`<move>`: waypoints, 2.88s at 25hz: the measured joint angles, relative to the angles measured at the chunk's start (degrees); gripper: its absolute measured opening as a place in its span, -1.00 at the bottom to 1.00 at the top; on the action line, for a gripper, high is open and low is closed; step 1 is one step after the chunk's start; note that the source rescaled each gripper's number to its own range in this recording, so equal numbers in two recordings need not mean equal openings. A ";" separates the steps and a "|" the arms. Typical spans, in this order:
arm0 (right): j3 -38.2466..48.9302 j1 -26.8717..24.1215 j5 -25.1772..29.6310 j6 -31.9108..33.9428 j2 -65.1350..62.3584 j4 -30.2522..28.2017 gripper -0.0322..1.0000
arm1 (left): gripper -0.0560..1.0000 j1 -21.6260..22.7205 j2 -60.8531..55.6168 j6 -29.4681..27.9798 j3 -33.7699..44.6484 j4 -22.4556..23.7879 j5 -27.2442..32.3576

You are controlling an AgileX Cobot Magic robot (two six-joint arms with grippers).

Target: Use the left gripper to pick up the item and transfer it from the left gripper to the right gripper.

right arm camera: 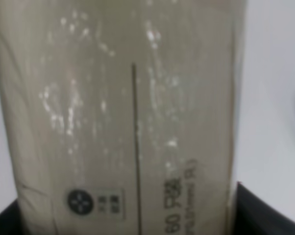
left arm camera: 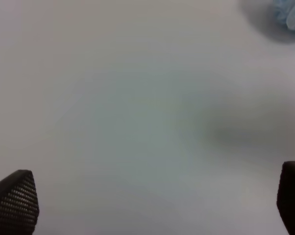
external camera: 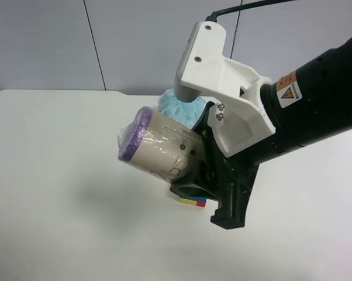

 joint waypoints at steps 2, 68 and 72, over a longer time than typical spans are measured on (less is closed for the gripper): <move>0.00 0.00 -0.17 0.01 0.00 0.05 -0.93 | 0.97 0.00 0.00 -0.31 1.63 0.00 -0.70; -0.16 -41.32 -4.73 25.69 29.82 -10.48 -0.93 | 0.98 0.00 0.00 -0.87 1.84 0.00 -1.97; -0.18 -41.32 -4.83 25.66 31.30 -10.02 -0.93 | 0.98 0.00 0.00 -0.87 1.84 0.00 -1.97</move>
